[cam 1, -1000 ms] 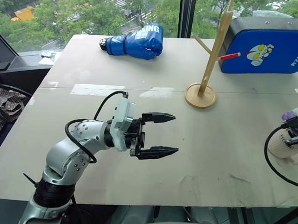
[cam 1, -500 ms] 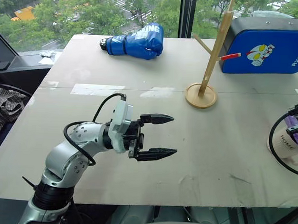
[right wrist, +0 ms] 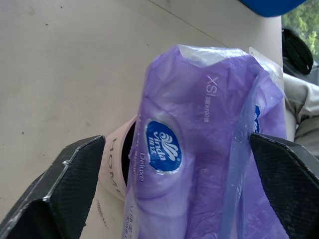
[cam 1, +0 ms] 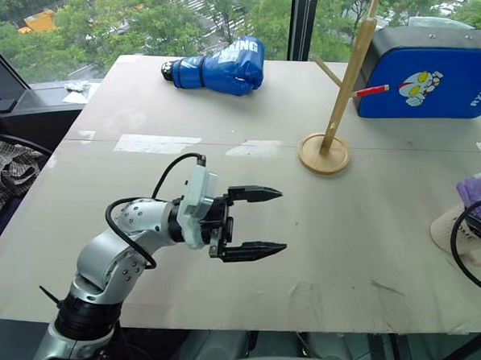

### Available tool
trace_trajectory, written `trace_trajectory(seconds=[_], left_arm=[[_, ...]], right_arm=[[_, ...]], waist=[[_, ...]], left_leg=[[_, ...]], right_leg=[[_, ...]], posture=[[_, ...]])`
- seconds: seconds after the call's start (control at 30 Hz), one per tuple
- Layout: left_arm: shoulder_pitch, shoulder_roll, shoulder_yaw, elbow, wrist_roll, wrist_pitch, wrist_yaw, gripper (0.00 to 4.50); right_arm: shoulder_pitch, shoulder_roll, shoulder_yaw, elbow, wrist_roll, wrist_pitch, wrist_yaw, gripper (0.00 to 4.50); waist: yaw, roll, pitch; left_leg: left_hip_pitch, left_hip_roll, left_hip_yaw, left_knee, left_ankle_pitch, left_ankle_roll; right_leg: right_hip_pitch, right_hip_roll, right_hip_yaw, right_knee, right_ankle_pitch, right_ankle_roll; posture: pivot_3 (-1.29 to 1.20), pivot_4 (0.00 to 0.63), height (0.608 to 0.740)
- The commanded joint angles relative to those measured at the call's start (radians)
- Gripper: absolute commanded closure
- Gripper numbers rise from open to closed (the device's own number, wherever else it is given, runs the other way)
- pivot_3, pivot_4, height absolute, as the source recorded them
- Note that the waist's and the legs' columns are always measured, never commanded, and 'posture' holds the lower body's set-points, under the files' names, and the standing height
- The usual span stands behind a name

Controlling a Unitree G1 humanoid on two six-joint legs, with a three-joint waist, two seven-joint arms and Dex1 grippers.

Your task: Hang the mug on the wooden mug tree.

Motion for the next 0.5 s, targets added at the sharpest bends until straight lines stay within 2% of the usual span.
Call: trace_trajectory(seconds=[0.03, 0.5], left_arm=[[-0.001, -0.003, 0.008, -0.024, -0.007, -0.012, 0.005, 0.00], [0.005, -0.002, 0.003, -0.057, -0.016, 0.007, 0.046, 0.00]], right_arm=[[0.007, -0.005, -0.044, 0.003, -0.025, -0.031, -0.011, 0.03], [0.007, 0.025, -0.022, 0.114, -0.016, -0.021, -0.025, 0.03]], waist=[[0.000, 0.000, 0.000], [0.000, 0.000, 0.000]], left_leg=[[0.000, 0.000, 0.000, 0.000, 0.000, 0.000], [0.000, 0.000, 0.000, 0.000, 0.000, 0.000]], right_leg=[[0.000, 0.000, 0.000, 0.000, 0.000, 0.000], [0.000, 0.000, 0.000, 0.000, 0.000, 0.000]], posture=[[0.00, 0.150, 0.740], [0.00, 0.150, 0.740]])
